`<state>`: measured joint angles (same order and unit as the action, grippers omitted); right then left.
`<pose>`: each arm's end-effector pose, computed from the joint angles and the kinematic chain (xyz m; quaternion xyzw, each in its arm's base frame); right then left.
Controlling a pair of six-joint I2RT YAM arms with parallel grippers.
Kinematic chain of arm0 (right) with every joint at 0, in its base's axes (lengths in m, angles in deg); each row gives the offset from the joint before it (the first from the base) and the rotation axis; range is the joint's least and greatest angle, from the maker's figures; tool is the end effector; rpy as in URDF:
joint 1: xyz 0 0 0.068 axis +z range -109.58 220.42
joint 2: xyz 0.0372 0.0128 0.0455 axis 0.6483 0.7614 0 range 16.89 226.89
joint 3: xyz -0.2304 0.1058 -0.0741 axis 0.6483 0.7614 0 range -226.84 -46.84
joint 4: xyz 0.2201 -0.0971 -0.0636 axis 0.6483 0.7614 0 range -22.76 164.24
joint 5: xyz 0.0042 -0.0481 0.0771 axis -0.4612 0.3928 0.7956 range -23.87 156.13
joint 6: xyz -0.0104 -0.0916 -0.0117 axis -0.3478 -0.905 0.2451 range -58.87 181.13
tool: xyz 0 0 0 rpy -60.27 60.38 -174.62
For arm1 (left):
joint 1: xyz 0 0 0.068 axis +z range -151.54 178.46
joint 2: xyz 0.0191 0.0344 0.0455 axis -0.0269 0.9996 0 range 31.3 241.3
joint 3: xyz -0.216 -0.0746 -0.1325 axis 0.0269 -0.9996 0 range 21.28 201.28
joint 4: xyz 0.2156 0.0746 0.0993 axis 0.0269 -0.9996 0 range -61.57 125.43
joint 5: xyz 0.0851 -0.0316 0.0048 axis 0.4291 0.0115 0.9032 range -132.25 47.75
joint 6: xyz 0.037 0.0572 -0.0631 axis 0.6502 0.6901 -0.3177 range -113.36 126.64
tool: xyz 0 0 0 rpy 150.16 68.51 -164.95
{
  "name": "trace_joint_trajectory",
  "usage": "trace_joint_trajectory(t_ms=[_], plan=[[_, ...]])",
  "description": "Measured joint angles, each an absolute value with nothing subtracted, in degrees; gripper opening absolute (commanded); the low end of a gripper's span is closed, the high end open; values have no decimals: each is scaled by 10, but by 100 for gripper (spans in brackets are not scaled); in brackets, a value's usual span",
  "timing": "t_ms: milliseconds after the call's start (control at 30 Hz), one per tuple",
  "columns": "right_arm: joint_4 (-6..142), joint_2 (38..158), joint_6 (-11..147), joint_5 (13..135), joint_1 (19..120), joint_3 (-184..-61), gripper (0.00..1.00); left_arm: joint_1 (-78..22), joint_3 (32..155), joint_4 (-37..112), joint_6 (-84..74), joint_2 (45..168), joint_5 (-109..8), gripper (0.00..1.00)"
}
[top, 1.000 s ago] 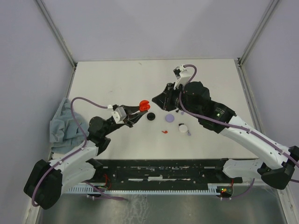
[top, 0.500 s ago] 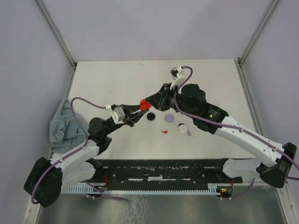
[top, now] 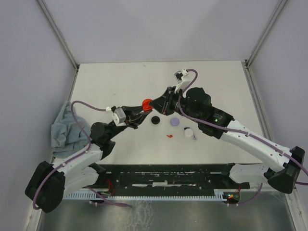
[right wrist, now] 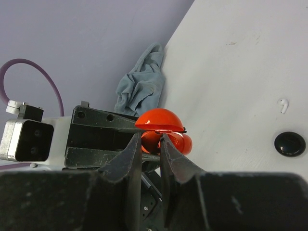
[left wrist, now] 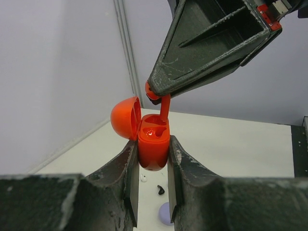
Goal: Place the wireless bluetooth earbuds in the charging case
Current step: Place the earbud in the charging case.
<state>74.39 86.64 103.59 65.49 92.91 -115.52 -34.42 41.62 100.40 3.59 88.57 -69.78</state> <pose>0.1959 0.2536 0.3859 -0.0625 0.7534 0.4795 0.4455 0.1755 -0.1594 0.3065 0.3258 0.4307 -0.3733 0.7543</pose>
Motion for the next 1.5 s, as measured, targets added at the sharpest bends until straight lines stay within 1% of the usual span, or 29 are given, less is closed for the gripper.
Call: trace_joint_trajectory(t_ms=[367,533,667,800,1000,1067,1233,1500], plan=[[738,875,1040,647,933,-1153,15,-348,416,1008,21,889,-693,3],[751,880,1046,630,940,-1153,16,-353,416,1012,20,894,-684,3],[763,880,1053,596,948,-1154,23,-365,416,1011,21,901,-664,3],[774,880,1060,555,961,-1155,36,-385,416,1001,36,903,-633,3],[788,878,1061,511,974,-1160,48,-406,416,991,58,904,-599,3],[792,877,1059,501,974,-1161,50,-408,416,986,63,904,-591,3],[818,873,1047,480,974,-1165,52,-408,415,981,69,904,-573,3],[875,863,993,474,974,-1179,65,-408,408,945,69,881,-545,3]])
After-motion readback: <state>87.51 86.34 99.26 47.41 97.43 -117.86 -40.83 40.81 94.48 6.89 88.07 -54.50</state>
